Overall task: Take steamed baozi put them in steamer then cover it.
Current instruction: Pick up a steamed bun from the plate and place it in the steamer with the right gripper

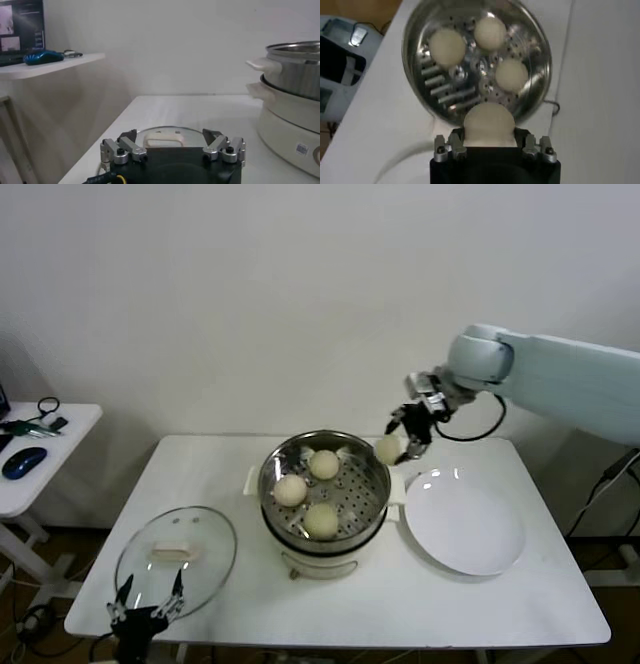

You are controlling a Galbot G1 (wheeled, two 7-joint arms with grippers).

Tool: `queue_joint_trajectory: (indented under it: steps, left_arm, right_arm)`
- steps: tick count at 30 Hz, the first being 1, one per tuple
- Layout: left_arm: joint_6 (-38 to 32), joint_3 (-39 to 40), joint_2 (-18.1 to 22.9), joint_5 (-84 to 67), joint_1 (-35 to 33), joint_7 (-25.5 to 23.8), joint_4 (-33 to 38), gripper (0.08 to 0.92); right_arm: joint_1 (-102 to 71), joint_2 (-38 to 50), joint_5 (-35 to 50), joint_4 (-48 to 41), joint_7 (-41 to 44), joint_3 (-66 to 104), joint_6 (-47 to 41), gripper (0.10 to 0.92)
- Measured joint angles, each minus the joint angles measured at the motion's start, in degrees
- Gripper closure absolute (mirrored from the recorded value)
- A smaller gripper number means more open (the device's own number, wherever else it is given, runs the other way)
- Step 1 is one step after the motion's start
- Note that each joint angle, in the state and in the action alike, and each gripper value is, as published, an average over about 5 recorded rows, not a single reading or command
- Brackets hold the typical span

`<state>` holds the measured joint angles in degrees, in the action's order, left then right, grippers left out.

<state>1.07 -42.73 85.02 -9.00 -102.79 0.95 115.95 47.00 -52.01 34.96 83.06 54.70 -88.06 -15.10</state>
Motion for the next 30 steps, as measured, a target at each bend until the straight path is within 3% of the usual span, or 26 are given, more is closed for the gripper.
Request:
queue_joint_trajectory:
  steps: [23,30]
  left_arm:
    - [0.45,-0.21,0.11,-0.6,0.15,0.85,0.38,0.177]
    - [1.17,-0.19,0.13,-0.89,0.63,1.29,0.38,0.177]
  right_arm:
    - [-9.59,-9.39,-1.96,-2.57,-8.84,-1.29,-6.83,0.362]
    - [-10.86,-9.64,-1.93,-3.3,-8.75,-0.14,-6.72,0.246]
